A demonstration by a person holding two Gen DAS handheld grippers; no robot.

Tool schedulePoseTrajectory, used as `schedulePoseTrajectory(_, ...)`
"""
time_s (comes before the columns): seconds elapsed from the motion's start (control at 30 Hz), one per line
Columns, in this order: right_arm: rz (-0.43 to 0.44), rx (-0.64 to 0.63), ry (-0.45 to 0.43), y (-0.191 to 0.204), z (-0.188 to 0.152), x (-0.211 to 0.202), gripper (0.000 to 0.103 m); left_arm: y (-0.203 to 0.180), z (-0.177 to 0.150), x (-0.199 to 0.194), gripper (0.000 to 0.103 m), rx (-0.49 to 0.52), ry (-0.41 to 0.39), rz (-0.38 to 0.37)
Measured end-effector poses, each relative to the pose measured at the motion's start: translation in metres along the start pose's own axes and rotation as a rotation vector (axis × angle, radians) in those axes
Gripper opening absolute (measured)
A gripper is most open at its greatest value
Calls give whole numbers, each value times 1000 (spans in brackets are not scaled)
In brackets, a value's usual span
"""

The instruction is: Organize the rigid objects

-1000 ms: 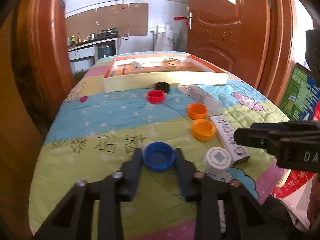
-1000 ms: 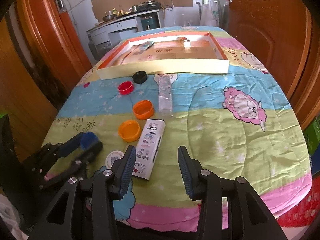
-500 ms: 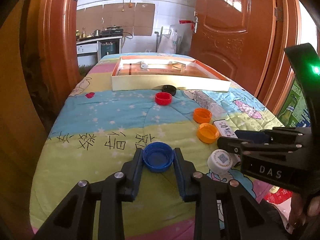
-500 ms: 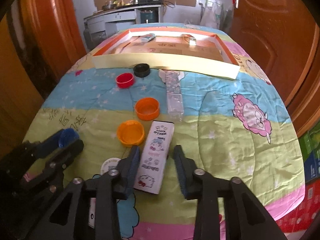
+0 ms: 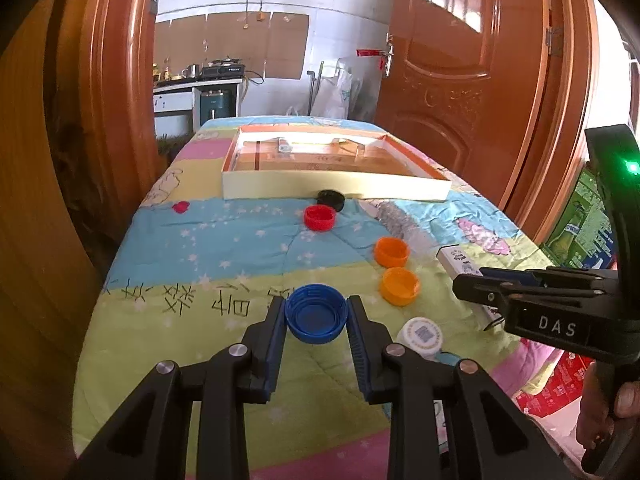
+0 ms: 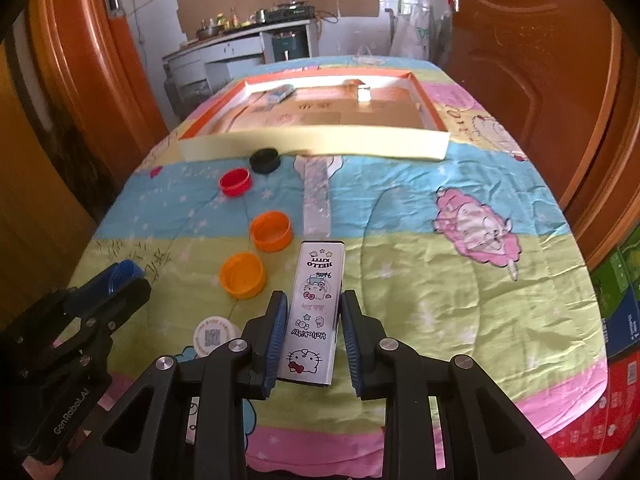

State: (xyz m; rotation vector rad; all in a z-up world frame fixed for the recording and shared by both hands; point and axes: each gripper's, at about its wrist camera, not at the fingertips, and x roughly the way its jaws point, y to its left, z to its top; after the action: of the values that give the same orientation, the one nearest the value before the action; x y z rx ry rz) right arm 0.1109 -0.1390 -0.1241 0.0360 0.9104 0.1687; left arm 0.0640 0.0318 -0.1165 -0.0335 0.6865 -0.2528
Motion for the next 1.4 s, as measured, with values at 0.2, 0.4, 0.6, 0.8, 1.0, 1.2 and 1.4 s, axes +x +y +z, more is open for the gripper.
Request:
schedulePoseTrajectory(0.2, 25, 14, -54, -6, 8, -23, 28, -9, 16, -11, 31, 22, -30, -5)
schedulePoseTrajectory(0.4, 54, 12, -112, -8, 20, -47, 28, -17, 35, -19, 31, 34, -60, 8)
schedulePoseTrajectory(0.6, 83, 7, -156, -8, 31, -61, 28, -22, 56, -19, 31, 38, -84, 18)
schedulePoseTrajectory(0.8, 99, 16, -177, -15, 42, -62, 28, -24, 76, -14, 31, 40, -98, 20)
schedulePoseTrajectory(1.0, 109, 18, -194, -19, 56, -59, 28, -26, 97, -8, 31, 38, -117, 15)
schedulePoseTrajectory(1.2, 119, 21, -216, -22, 70, -57, 28, -28, 116, 2, 30, 35, -124, 12)
schedulePoseTrajectory(1.4, 135, 23, -213, -26, 82, -47, 28, -28, 129, 16, 30, 24, -117, -3)
